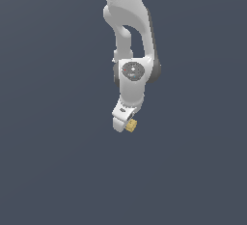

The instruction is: Pick up the object and move it to a goal position.

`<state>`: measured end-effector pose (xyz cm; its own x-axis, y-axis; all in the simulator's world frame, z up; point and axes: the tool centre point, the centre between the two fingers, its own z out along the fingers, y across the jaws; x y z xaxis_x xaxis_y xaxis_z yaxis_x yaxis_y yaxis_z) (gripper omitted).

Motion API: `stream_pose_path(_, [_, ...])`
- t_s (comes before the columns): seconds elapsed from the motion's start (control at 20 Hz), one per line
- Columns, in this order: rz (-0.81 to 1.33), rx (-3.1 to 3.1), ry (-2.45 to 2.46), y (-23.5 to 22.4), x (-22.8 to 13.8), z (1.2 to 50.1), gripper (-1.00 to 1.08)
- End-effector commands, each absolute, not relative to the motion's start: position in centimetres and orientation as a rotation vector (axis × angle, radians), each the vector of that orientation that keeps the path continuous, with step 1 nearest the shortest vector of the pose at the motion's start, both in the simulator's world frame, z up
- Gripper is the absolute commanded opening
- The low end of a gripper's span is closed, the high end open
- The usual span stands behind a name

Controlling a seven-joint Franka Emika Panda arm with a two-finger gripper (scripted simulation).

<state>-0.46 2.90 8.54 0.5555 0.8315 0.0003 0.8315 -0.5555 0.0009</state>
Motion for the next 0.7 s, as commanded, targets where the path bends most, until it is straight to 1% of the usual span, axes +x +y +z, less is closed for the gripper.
stream_pose_path(0.0, [0.000,2.770,1.482,2.9,-0.5,7.7,1.00])
stream_pose_path(0.3, [0.000,2.767,1.487,2.9,-0.6,4.7,1.00])
stream_pose_path(0.55, [0.000,2.767,1.487,2.9,-0.5,4.0,1.00])
stream_pose_path(0.6, [0.000,2.767,1.487,2.9,-0.5,4.0,-1.00])
stream_pose_path(0.65, [0.000,2.767,1.487,2.9,-0.5,4.0,-1.00])
